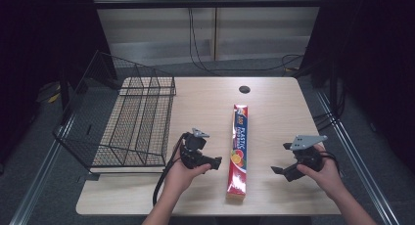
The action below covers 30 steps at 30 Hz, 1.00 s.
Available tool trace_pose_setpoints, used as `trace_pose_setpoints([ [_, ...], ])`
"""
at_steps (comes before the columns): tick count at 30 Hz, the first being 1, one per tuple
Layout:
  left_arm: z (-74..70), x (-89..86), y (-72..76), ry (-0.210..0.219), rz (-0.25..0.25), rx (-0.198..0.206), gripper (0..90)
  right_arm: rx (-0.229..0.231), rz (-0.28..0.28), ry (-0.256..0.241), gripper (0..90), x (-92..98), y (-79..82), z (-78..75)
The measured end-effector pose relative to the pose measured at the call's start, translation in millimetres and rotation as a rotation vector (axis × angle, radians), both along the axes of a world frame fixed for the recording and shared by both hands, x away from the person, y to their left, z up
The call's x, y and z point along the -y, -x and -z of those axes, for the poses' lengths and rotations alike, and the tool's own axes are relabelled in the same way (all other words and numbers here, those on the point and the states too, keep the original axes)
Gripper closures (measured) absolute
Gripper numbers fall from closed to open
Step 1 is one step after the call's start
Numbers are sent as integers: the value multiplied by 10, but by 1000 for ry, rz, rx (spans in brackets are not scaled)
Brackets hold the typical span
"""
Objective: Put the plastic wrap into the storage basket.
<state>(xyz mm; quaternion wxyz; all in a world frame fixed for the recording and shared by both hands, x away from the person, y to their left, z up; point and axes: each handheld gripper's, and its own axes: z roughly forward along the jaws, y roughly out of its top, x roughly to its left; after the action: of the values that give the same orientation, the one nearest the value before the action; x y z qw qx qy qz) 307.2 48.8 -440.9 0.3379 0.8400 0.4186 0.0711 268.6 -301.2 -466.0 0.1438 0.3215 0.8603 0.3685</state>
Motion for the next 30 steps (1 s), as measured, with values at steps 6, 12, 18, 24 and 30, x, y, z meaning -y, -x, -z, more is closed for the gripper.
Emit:
trace_pose_setpoints([
  [6, -54, 119, -98, 6, 5, -27, 35, -11, 9, 4, 26, 29, 9, 24],
  [12, -123, 286, -192, 5, 17, -56, 35, -7, 22, -7, 27, 58, 8, 20],
  [18, -181, 454, -283, 0, 21, -72, 32, 0, 52, -21, 28, 103, -3, 19],
  [24, -219, 580, -346, 3, 24, -80, 34, 0, 63, -21, 27, 128, -20, 38],
  [30, -211, 681, -389, -1, 27, -85, 43, -5, 74, -22, 27, 144, -23, 37],
])
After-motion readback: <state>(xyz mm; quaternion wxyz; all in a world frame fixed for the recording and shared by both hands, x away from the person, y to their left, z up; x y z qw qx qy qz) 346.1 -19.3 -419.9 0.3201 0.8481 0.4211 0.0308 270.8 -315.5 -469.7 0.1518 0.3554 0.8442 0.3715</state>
